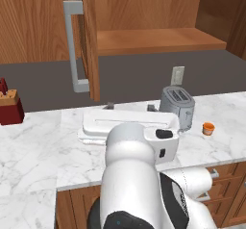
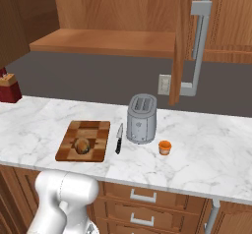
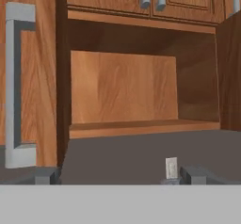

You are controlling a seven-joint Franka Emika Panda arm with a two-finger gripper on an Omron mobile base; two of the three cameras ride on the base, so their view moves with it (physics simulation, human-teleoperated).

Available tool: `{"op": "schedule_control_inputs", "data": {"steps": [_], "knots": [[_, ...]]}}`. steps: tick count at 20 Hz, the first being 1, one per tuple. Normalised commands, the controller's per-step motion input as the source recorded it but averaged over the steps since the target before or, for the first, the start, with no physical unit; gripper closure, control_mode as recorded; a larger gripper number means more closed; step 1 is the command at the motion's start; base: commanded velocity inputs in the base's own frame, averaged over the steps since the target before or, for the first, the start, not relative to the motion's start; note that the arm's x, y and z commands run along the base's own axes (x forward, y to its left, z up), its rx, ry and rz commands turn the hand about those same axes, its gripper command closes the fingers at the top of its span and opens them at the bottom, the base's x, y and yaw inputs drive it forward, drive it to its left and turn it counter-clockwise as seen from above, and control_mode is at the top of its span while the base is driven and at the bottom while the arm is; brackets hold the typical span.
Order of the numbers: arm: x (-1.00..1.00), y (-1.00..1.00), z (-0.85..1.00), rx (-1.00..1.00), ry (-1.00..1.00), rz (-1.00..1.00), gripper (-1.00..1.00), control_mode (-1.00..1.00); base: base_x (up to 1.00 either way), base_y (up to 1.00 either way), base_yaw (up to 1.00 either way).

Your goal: Pick the bread, place it on the cutting board, pick the jam, place it on the counter, and close the cabinet.

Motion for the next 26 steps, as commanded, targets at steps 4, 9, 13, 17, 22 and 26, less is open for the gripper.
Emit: {"op": "schedule_control_inputs", "data": {"steps": [4,9,13,17,22,26], "knots": [[0.01,0.48,0.00,0.00,-0.03,-0.15,-1.00,-1.00,0.00,0.00,0.00],[0.11,0.39,0.11,0.00,0.00,-0.09,-1.00,-1.00,0.00,0.00,0.00],[0.31,0.31,0.11,0.00,0.00,-0.04,-1.00,-1.00,0.00,0.00,0.00],[0.38,0.30,0.04,0.00,0.00,-0.03,-1.00,-1.00,0.00,0.00,0.00],[0.42,0.29,0.00,0.00,0.00,-0.02,-1.00,-1.00,0.00,0.00,0.00],[0.45,0.28,0.00,0.00,0.00,-0.03,-1.00,-1.00,0.00,0.00,0.00]]}}
